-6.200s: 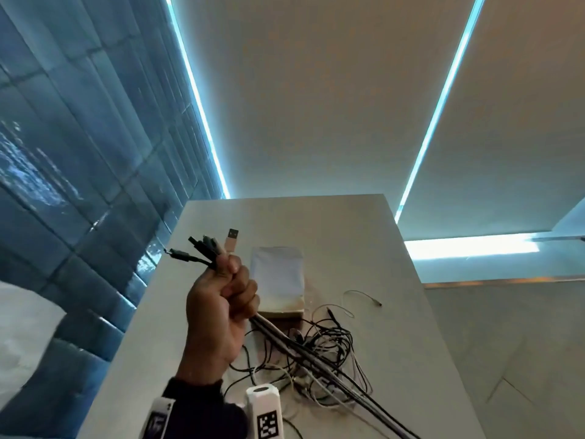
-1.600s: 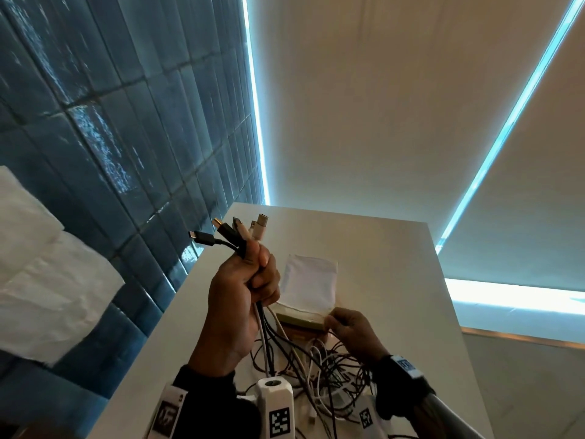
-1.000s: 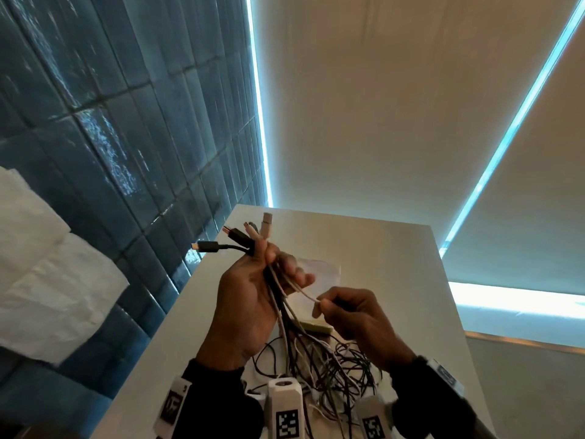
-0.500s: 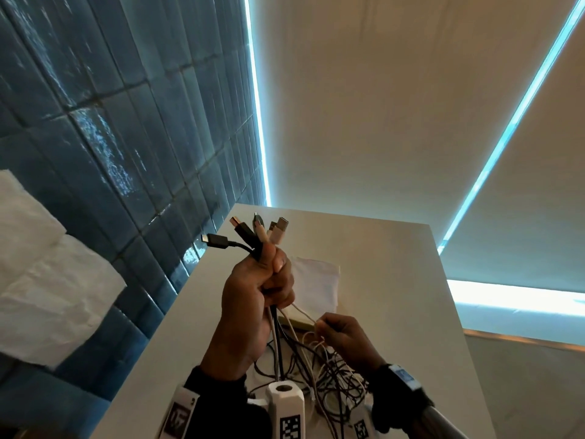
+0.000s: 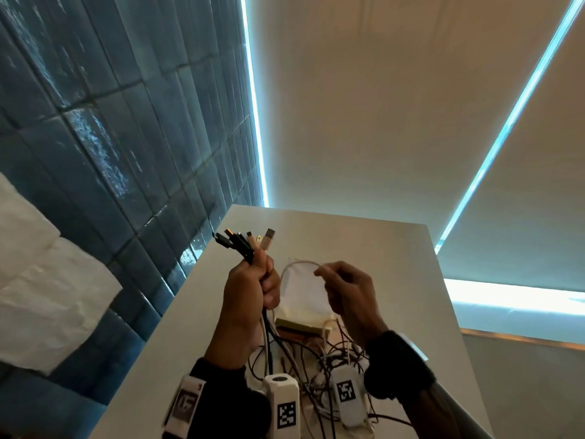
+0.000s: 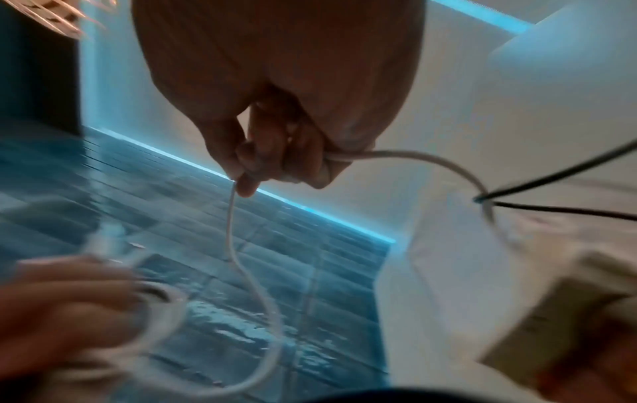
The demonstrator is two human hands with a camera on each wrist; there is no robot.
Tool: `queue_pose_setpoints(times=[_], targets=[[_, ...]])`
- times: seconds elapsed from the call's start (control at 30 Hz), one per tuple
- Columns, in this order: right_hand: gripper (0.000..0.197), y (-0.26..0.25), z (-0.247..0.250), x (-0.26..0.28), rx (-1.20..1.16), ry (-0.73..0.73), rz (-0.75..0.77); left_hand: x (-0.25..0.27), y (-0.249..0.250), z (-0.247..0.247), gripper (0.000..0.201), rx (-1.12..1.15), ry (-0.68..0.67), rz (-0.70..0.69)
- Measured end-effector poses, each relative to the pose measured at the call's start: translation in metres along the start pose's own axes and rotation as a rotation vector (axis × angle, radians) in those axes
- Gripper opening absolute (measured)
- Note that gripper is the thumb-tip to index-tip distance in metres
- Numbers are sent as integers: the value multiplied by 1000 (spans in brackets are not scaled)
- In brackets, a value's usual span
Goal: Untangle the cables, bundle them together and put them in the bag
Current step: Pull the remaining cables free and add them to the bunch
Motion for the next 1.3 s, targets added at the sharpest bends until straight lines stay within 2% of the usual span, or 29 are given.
queue_pose_setpoints(times=[0.1, 0.17, 0.33, 0.43, 0.63, 1.0, 1.17, 1.23, 1.3], targets=[[14, -45, -37, 14, -58, -201, 96, 1, -7, 0, 35, -73, 23, 20], [11, -56, -51, 26, -29, -304, 117, 1, -4, 0, 34, -32, 12, 17], [15, -40, -55, 45, 82, -418, -1, 3, 7, -13, 38, 370, -137, 36], [17, -22, -45, 44, 149, -405, -62, 7, 17, -23, 39, 411, -227, -6], [14, 38, -27, 36, 173, -324, -211, 18, 20, -37, 38, 253, -315, -71], [24, 92, -22, 28, 322, -306, -234, 20, 26, -25, 38, 155, -265, -115], [31, 118, -1, 26, 443, -270, -262, 20, 24, -17, 38, 149, -227, -109], [30, 116, 9, 21, 471, -217, -239, 21, 21, -17, 33, 113, -223, -104], [28, 98, 22, 12, 474, -85, -190, 19, 15, -17, 32, 62, -209, -73]])
Point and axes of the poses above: each hand's wrist, its own x-axis away from the middle knuckle, its own z-axis out of the back of the hand, y = z × x, the point moved 10 cm from there along -x, towards the middle knuckle, and after that the axes turned 2 degrees about -y, right-handed, at the moved point
